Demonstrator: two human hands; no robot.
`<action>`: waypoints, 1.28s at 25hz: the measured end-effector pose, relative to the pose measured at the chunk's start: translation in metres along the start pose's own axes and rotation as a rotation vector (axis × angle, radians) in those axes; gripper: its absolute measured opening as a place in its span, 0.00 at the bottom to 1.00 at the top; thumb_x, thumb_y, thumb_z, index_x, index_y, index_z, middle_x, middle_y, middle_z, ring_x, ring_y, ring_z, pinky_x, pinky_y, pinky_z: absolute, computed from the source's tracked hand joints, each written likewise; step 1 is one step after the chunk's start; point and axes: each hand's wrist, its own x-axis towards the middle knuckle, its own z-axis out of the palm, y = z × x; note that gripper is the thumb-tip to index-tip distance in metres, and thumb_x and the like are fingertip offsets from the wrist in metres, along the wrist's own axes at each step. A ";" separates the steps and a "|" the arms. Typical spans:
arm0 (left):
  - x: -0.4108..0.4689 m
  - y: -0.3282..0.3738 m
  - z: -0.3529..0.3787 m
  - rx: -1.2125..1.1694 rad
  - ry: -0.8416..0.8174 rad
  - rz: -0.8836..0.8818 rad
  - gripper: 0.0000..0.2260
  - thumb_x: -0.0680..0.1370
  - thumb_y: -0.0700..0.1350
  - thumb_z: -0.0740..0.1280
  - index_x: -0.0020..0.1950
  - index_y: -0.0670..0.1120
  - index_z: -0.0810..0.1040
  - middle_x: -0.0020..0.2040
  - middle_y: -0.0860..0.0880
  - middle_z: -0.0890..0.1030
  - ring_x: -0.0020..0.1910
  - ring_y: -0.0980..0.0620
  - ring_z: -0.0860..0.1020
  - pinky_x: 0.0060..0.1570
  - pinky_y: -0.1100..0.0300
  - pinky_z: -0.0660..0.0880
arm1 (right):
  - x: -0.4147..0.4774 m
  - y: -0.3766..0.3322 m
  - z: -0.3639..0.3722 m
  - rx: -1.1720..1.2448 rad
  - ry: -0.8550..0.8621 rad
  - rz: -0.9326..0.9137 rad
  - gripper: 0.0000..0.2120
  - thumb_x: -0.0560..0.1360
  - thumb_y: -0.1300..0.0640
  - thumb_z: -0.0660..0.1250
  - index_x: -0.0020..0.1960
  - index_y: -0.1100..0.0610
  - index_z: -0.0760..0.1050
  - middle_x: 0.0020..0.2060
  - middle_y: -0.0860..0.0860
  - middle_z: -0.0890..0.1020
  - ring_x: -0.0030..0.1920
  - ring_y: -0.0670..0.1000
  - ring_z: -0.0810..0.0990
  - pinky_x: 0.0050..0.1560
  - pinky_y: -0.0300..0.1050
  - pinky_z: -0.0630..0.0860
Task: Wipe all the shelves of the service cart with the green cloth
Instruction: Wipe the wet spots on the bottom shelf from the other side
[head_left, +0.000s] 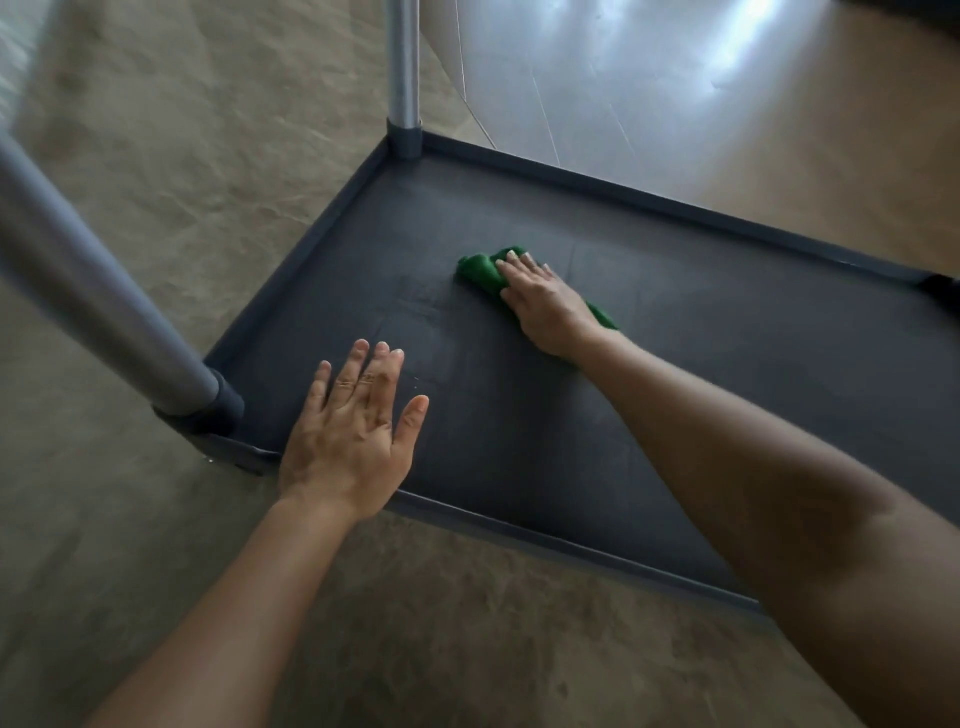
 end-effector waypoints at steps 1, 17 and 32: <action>0.000 0.000 0.000 -0.007 0.004 -0.006 0.35 0.74 0.64 0.32 0.79 0.51 0.44 0.79 0.55 0.45 0.75 0.61 0.36 0.74 0.55 0.35 | -0.016 -0.007 0.002 0.005 0.002 -0.048 0.23 0.83 0.55 0.52 0.76 0.58 0.56 0.76 0.56 0.56 0.76 0.52 0.51 0.74 0.41 0.44; 0.001 -0.003 0.007 -0.014 -0.007 -0.042 0.38 0.72 0.68 0.30 0.79 0.53 0.44 0.79 0.57 0.46 0.76 0.60 0.40 0.75 0.53 0.36 | -0.099 -0.042 0.001 0.078 -0.202 -0.534 0.22 0.81 0.59 0.58 0.74 0.60 0.62 0.74 0.54 0.62 0.75 0.49 0.56 0.75 0.42 0.47; -0.001 -0.001 0.005 -0.004 0.012 -0.052 0.37 0.72 0.66 0.31 0.79 0.52 0.44 0.79 0.58 0.47 0.76 0.60 0.42 0.75 0.53 0.38 | -0.010 -0.026 0.010 0.019 0.013 -0.064 0.23 0.83 0.55 0.52 0.76 0.57 0.56 0.76 0.54 0.56 0.76 0.51 0.51 0.74 0.41 0.44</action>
